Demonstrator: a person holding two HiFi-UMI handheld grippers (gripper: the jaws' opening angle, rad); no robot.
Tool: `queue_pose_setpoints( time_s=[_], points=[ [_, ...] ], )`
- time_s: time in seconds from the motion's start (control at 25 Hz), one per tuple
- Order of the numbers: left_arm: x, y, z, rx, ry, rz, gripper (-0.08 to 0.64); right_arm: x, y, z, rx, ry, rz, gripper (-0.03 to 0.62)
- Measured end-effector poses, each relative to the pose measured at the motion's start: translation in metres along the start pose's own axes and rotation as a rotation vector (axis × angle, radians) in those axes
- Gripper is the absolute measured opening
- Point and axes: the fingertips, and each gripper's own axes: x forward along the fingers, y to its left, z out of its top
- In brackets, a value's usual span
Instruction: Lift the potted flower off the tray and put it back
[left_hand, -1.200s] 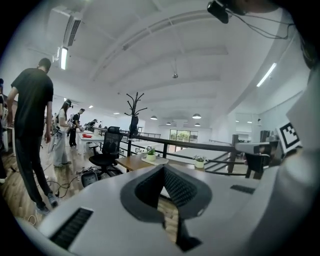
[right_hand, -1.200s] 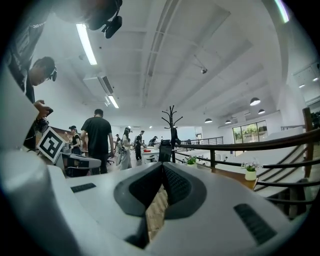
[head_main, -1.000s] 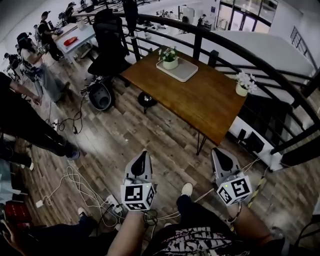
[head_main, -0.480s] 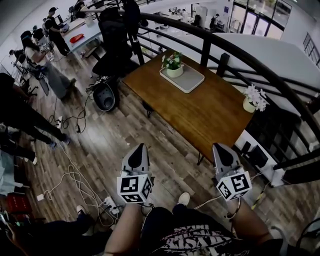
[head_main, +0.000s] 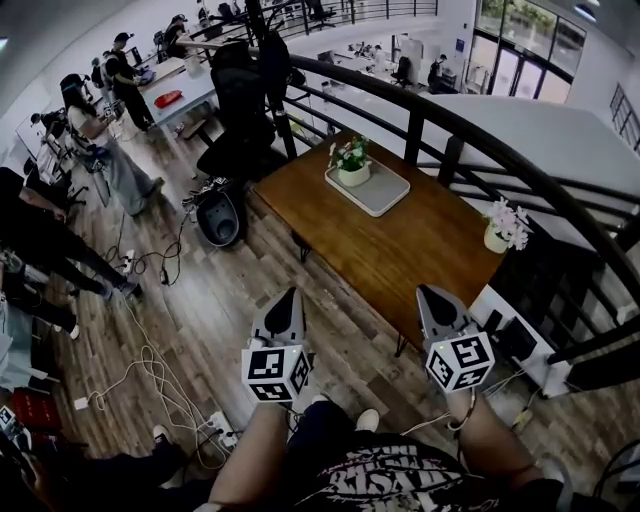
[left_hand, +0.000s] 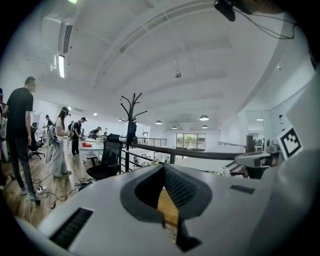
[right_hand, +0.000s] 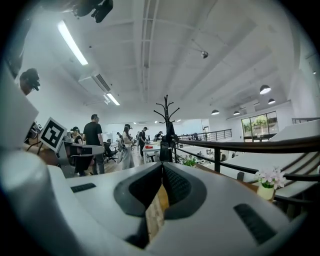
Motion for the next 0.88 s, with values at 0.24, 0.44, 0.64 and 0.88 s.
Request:
queue_pose_setpoints(
  time_s=[0.24,0.44,0.64,0.88],
  points=[
    [0.017,0.002,-0.002,0.004,0.014,-0.013,0.008,0.018,-0.009,-0.001,0.013,0.010,-0.006,-0.002],
    [0.041,0.014,-0.011,0.008,0.030,-0.029,0.008,0.043,-0.014,-0.005,0.021,0.010,-0.012,-0.002],
    [0.068,0.038,-0.019,0.003,0.050,-0.041,0.008,0.076,-0.015,-0.008,0.027,0.013,-0.014,-0.002],
    [0.114,0.088,-0.025,-0.015,0.071,-0.052,0.008,0.139,-0.015,-0.012,0.025,0.036,-0.027,-0.002]
  ],
)
